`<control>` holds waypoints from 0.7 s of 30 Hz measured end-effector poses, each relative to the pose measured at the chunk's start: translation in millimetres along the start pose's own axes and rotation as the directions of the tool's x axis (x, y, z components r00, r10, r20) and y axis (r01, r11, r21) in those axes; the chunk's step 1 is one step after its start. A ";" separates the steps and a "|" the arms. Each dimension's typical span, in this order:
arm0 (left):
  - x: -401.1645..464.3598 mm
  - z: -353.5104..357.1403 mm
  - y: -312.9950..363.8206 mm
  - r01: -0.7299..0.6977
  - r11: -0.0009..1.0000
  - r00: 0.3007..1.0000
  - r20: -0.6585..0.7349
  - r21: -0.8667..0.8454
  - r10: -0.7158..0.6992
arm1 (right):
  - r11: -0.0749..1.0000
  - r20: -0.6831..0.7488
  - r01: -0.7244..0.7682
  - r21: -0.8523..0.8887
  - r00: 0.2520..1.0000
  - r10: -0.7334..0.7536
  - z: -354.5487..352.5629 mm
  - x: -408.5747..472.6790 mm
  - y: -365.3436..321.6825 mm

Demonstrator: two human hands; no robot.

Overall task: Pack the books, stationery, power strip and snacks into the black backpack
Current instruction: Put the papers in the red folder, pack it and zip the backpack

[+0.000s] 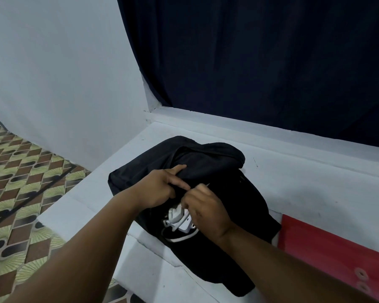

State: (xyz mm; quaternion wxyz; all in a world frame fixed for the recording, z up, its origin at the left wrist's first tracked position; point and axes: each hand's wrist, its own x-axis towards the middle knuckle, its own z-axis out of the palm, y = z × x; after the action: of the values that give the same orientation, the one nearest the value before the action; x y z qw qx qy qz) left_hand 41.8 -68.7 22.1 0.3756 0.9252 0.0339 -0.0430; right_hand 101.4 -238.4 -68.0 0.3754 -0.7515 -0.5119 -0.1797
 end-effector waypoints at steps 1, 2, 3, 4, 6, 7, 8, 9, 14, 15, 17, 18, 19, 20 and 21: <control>-0.6 0.0 -2.0 0.004 1.000 1.000 -0.007 -0.017 -0.004 | 0.993 -0.059 -0.108 0.035 0.992 0.110 1.1 -5.0 0.0; -1.1 0.4 -3.6 0.007 0.999 1.000 -0.015 -0.036 -0.007 | 0.971 -0.104 -0.217 0.099 0.968 0.227 1.6 -10.5 -1.8; -1.3 1.2 -4.7 0.010 0.999 1.000 -0.020 -0.051 -0.011 | 0.936 -0.118 -0.309 0.170 0.936 0.330 2.4 -16.5 -4.4; -1.2 1.9 -5.3 0.010 0.998 1.000 -0.022 -0.059 -0.011 | 0.888 -0.092 -0.389 0.247 0.902 0.421 2.5 -21.1 -7.4; -0.4 3.0 -5.3 0.010 0.998 1.000 -0.024 -0.062 -0.012 | 0.751 0.037 -0.546 0.371 0.817 0.576 1.6 -28.1 -14.8; -0.4 3.4 -4.6 0.010 0.998 1.000 -0.023 -0.055 -0.012 | 0.698 0.091 -0.607 0.379 0.775 0.625 -1.6 -29.8 -20.0; -0.8 3.6 -4.2 0.004 0.999 1.000 -0.022 -0.039 -0.005 | 0.675 0.125 -0.647 0.355 0.748 0.652 -4.8 -31.5 -23.9; -1.5 3.9 -4.0 -0.010 1.000 1.000 -0.022 -0.006 0.010 | 0.662 0.158 -0.680 0.316 0.726 0.669 -8.3 -33.6 -27.3; -4.1 6.8 -2.5 -0.070 0.985 0.997 0.020 0.158 0.068 | 0.533 0.385 -0.816 0.224 0.577 0.721 -14.5 -38.3 -33.8; -4.3 6.8 -1.8 -0.066 0.983 0.998 0.033 0.173 0.062 | 0.553 0.385 -0.799 0.234 0.599 0.702 -12.4 -37.4 -33.8; -4.4 5.8 -0.3 -0.061 0.981 0.998 0.038 0.184 0.054 | 0.562 0.386 -0.777 0.284 0.630 0.675 -8.9 -35.2 -33.4; -4.3 5.3 -0.3 -0.064 0.981 0.998 0.033 0.182 0.059 | 0.549 0.388 -0.773 0.316 0.634 0.669 -7.8 -34.5 -33.0; -4.5 5.0 -0.5 -0.065 0.982 0.998 0.031 0.179 0.061 | 0.537 0.392 -0.768 0.348 0.640 0.661 -7.1 -34.6 -32.9; -4.5 4.8 -1.0 -0.065 0.982 0.998 0.032 0.178 0.060 | 0.535 0.394 -0.759 0.371 0.650 0.650 -6.5 -34.7 -33.4; -4.5 4.8 -1.5 -0.065 0.982 0.998 0.035 0.179 0.060 | 0.545 0.396 -0.750 0.376 0.662 0.637 -5.6 -34.9 -33.6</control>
State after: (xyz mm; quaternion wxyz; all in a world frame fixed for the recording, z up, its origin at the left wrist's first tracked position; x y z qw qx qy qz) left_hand 36.9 -71.1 18.1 0.2921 0.9552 -0.0047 -0.0480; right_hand 57.3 -258.2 -74.4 0.5427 -0.7791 -0.2354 0.2076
